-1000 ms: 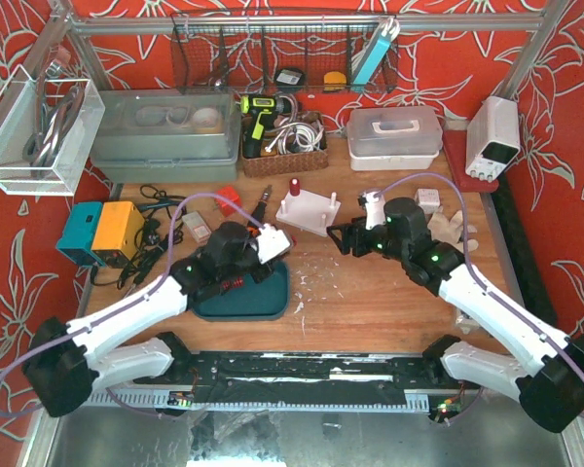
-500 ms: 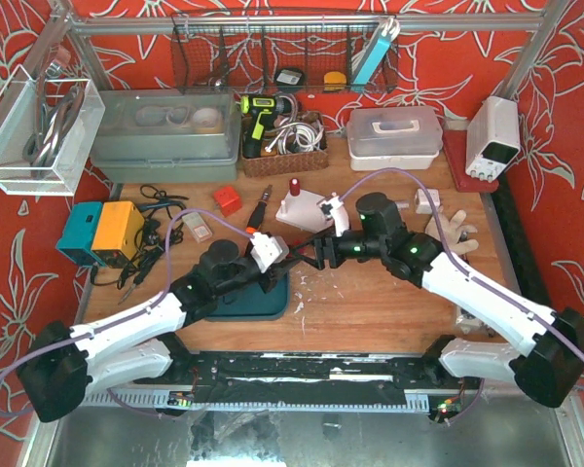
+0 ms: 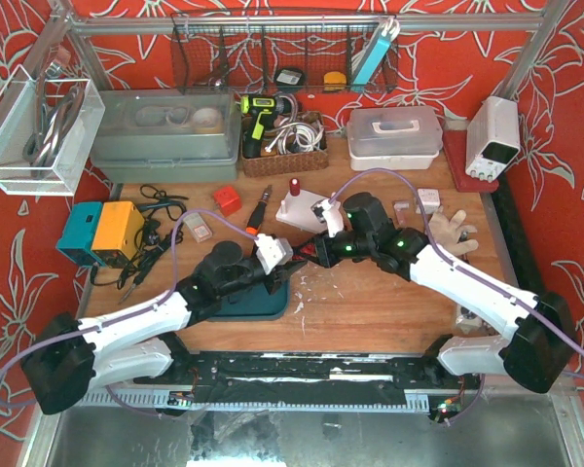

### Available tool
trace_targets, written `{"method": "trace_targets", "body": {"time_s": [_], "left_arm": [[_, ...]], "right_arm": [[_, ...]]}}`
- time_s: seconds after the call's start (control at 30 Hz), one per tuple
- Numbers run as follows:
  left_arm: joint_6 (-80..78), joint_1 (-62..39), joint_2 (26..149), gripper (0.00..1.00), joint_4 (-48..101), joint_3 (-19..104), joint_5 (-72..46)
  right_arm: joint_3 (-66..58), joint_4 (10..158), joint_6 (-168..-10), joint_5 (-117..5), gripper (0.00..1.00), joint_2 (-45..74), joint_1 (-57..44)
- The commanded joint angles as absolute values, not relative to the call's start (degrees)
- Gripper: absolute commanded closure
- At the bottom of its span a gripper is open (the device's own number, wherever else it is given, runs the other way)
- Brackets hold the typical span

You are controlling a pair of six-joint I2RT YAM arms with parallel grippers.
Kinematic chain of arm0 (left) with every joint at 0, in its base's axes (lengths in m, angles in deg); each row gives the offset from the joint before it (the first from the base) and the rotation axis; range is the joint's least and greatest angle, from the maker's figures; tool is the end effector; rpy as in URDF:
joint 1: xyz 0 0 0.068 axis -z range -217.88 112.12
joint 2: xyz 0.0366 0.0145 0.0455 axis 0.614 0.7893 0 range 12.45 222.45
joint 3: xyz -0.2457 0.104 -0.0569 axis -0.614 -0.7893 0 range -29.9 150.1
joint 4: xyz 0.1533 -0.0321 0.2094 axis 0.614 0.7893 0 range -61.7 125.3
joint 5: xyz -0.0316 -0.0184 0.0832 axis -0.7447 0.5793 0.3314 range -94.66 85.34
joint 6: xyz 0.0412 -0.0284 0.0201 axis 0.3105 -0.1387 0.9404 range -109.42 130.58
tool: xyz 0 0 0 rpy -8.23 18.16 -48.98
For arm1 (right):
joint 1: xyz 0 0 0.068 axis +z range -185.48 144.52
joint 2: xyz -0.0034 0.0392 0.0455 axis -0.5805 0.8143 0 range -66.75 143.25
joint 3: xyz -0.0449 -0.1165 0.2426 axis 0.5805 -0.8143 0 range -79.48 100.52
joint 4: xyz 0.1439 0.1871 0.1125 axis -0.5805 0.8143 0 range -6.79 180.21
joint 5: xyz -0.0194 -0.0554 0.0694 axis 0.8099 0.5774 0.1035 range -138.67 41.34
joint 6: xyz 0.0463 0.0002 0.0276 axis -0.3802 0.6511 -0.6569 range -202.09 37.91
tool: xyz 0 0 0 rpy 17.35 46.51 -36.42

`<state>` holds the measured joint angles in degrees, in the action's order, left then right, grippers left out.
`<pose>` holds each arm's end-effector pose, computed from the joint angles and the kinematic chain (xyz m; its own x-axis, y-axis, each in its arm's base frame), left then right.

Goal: Install the large spring

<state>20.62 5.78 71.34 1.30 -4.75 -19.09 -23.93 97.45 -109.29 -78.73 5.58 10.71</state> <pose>0.1591 -0.1641 0.2405 0.0642 0.1722 -0.9830 0.8495 0.5074 0.1444 0.1820 0.2157 0.2978 -0.7386 -0.1985 -0.6443 -0.6569 0.4272 0.6213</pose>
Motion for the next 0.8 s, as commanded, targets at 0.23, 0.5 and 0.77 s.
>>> {"method": "trace_targets", "body": {"time_s": [0.23,0.5,0.77], "left_arm": [[20.1,6.6,72.5,0.43,-4.3,-5.5,-11.9],[14.7,6.5,74.0,0.00,-3.3,-4.7,-2.7],[5.8,6.5,78.8,0.00,3.3,0.9,4.7]], "right_arm": [[-22.4,97.9,-107.8,-70.3,1.00,4.1,11.5],[-20.3,99.1,-101.7,-48.2,1.00,4.1,10.9],[-14.3,96.4,-99.1,-41.0,1.00,14.4,4.8]]}}
